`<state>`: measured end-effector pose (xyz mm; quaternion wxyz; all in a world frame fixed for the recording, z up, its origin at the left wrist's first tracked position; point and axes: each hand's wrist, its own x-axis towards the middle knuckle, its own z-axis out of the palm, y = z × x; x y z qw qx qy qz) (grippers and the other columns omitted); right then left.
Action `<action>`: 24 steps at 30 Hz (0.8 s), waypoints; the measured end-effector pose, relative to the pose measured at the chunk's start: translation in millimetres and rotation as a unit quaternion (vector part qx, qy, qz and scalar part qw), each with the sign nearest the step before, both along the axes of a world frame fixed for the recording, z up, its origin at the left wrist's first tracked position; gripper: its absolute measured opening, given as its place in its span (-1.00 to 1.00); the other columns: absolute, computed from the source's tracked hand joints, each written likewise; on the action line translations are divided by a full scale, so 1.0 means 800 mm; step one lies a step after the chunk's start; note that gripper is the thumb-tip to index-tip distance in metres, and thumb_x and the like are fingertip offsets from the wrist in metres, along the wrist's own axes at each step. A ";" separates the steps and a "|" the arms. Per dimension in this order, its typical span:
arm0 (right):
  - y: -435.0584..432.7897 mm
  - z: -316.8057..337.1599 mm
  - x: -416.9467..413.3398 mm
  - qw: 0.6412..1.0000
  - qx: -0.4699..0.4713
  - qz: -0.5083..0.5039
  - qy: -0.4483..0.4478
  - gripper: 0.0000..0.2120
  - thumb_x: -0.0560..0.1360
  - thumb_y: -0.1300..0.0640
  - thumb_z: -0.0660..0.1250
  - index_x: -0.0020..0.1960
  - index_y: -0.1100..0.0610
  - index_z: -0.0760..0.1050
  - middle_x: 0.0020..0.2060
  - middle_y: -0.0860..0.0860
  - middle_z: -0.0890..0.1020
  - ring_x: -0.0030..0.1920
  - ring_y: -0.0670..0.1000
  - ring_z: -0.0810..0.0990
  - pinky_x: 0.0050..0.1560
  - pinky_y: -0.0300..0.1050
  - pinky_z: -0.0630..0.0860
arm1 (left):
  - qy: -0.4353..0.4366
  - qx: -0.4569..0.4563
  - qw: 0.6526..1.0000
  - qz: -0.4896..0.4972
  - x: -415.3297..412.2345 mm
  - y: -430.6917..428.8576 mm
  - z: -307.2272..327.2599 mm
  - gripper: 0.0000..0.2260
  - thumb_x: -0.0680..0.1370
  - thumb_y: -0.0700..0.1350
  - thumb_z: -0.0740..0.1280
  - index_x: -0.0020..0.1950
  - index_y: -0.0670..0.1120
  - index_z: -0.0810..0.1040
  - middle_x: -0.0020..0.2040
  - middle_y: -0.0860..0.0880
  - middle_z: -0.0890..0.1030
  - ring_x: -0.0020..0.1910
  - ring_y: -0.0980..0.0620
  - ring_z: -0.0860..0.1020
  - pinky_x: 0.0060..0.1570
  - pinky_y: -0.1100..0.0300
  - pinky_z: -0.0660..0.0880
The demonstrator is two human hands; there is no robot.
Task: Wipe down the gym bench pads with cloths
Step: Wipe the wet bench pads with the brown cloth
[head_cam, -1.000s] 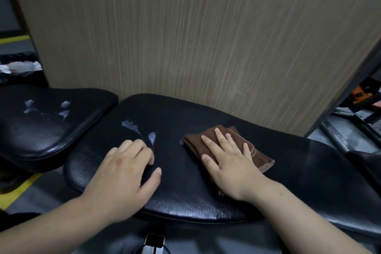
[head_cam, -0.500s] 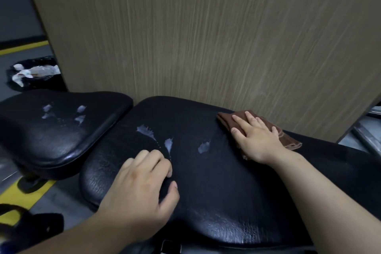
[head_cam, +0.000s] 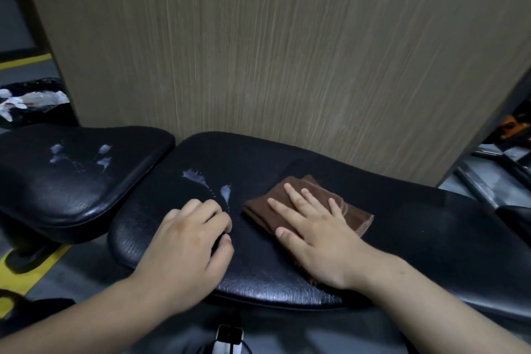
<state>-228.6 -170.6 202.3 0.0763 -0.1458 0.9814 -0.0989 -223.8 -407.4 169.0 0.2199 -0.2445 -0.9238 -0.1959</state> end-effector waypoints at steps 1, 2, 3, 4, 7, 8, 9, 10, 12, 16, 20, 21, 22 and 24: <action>-0.007 0.001 0.010 1.000 0.002 0.010 -0.001 -0.48 0.64 -0.22 -0.05 0.56 -0.29 -0.10 0.58 -0.15 -0.25 0.56 -0.04 -0.30 0.50 0.17 -0.33 | -0.001 -0.002 1.000 -0.002 0.001 -0.003 0.000 -0.83 0.50 0.00 0.17 -0.15 0.04 0.54 -0.14 0.18 0.45 -0.16 0.10 0.42 -0.20 0.09 0.40; -0.014 0.001 0.018 1.000 0.004 0.018 -0.001 -0.47 0.64 -0.22 -0.05 0.56 -0.29 -0.11 0.58 -0.15 -0.25 0.56 -0.04 -0.30 0.50 0.16 -0.34 | -0.001 -0.006 1.000 -0.003 0.001 -0.007 0.000 -0.83 0.50 0.01 0.17 -0.14 0.04 0.55 -0.14 0.18 0.45 -0.15 0.10 0.43 -0.20 0.09 0.39; -0.021 0.001 0.026 1.000 0.007 0.025 -0.001 -0.47 0.64 -0.22 -0.05 0.57 -0.29 -0.12 0.58 -0.14 -0.26 0.56 -0.03 -0.30 0.50 0.16 -0.34 | -0.001 -0.010 1.000 -0.001 0.001 -0.011 0.000 -0.83 0.50 0.01 0.17 -0.14 0.04 0.54 -0.13 0.18 0.45 -0.15 0.09 0.43 -0.20 0.10 0.37; -0.027 0.000 0.032 1.000 0.008 0.030 0.001 -0.47 0.64 -0.22 -0.05 0.57 -0.28 -0.13 0.58 -0.14 -0.26 0.56 -0.03 -0.31 0.50 0.16 -0.35 | 0.000 -0.012 1.000 0.002 0.001 -0.016 0.001 -0.83 0.51 0.02 0.17 -0.14 0.05 0.54 -0.13 0.18 0.44 -0.15 0.09 0.43 -0.19 0.11 0.36; -0.042 -0.001 0.043 0.999 0.012 0.034 0.010 -0.46 0.63 -0.23 -0.08 0.57 -0.26 -0.15 0.57 -0.13 -0.28 0.56 0.00 -0.33 0.49 0.21 -0.35 | 0.000 -0.013 1.000 0.023 -0.001 -0.030 0.002 -0.82 0.52 0.06 0.15 -0.16 0.05 0.50 -0.15 0.17 0.43 -0.16 0.08 0.43 -0.19 0.10 0.36; -0.044 -0.002 0.043 0.999 0.014 0.033 0.011 -0.46 0.63 -0.23 -0.09 0.57 -0.26 -0.16 0.57 -0.13 -0.29 0.56 0.00 -0.33 0.50 0.22 -0.34 | -0.001 -0.012 1.000 0.029 -0.002 -0.033 0.003 -0.82 0.52 0.06 0.15 -0.17 0.05 0.49 -0.15 0.17 0.43 -0.16 0.08 0.43 -0.20 0.10 0.36; -0.046 -0.003 0.042 0.999 0.015 0.032 0.012 -0.46 0.63 -0.24 -0.09 0.57 -0.26 -0.16 0.57 -0.14 -0.29 0.56 0.00 -0.33 0.50 0.23 -0.33 | -0.002 -0.011 0.999 0.033 -0.002 -0.035 0.003 -0.82 0.52 0.07 0.15 -0.16 0.05 0.49 -0.15 0.17 0.42 -0.16 0.08 0.42 -0.20 0.11 0.35; -0.047 -0.003 0.040 0.999 0.017 0.031 0.014 -0.46 0.63 -0.24 -0.09 0.56 -0.27 -0.17 0.57 -0.14 -0.29 0.56 0.00 -0.33 0.50 0.24 -0.33 | -0.002 -0.010 0.999 0.036 -0.002 -0.036 0.002 -0.82 0.51 0.07 0.16 -0.16 0.05 0.49 -0.14 0.17 0.42 -0.16 0.09 0.42 -0.20 0.11 0.34; -0.047 -0.005 0.029 0.999 0.017 0.027 0.016 -0.46 0.62 -0.26 -0.09 0.56 -0.28 -0.16 0.57 -0.15 -0.28 0.56 -0.01 -0.33 0.50 0.24 -0.31 | 0.001 -0.012 0.999 0.040 -0.001 -0.036 0.001 -0.84 0.50 0.06 0.18 -0.14 0.04 0.50 -0.14 0.17 0.42 -0.16 0.10 0.41 -0.19 0.12 0.33; -0.043 -0.010 -0.009 1.000 0.010 -0.002 0.024 -0.45 0.61 -0.28 -0.07 0.56 -0.29 -0.11 0.58 -0.17 -0.23 0.57 -0.04 -0.27 0.51 0.23 -0.31 | 0.008 -0.002 0.999 0.050 -0.001 -0.032 -0.005 -0.85 0.46 0.04 0.21 -0.14 0.00 0.50 -0.13 0.14 0.44 -0.17 0.05 0.42 -0.19 0.09 0.32; -0.033 -0.013 -0.053 0.999 -0.003 -0.038 0.030 -0.46 0.61 -0.28 -0.05 0.56 -0.28 -0.07 0.59 -0.16 -0.19 0.58 -0.03 -0.22 0.51 0.23 -0.28 | 0.027 0.011 0.998 0.049 -0.005 -0.030 -0.009 -0.85 0.42 0.01 0.24 -0.15 -0.02 0.52 -0.14 0.12 0.46 -0.17 0.03 0.44 -0.19 0.09 0.29; -0.030 -0.013 -0.065 0.998 -0.006 -0.047 0.030 -0.46 0.61 -0.28 -0.05 0.56 -0.28 -0.06 0.59 -0.16 -0.18 0.58 -0.02 -0.20 0.51 0.23 -0.27 | 0.035 0.012 0.998 0.048 -0.006 -0.031 -0.010 -0.85 0.41 0.01 0.25 -0.16 -0.03 0.53 -0.14 0.11 0.47 -0.18 0.02 0.45 -0.20 0.09 0.29; -0.027 -0.013 -0.076 0.998 -0.008 -0.059 0.029 -0.46 0.61 -0.28 -0.06 0.56 -0.28 -0.05 0.59 -0.15 -0.17 0.58 -0.01 -0.19 0.52 0.23 -0.27 | 0.044 0.011 0.998 0.044 -0.006 -0.031 -0.011 -0.84 0.41 0.01 0.25 -0.16 -0.04 0.54 -0.14 0.09 0.48 -0.18 0.00 0.45 -0.21 0.08 0.30; -0.022 -0.013 -0.101 0.996 -0.010 -0.085 0.030 -0.46 0.61 -0.28 -0.06 0.57 -0.27 -0.04 0.59 -0.14 -0.15 0.59 0.00 -0.17 0.52 0.24 -0.25 | 0.062 0.008 0.997 0.034 -0.006 -0.031 -0.012 -0.83 0.42 0.00 0.26 -0.15 -0.07 0.56 -0.14 0.06 0.49 -0.19 -0.02 0.46 -0.22 0.07 0.33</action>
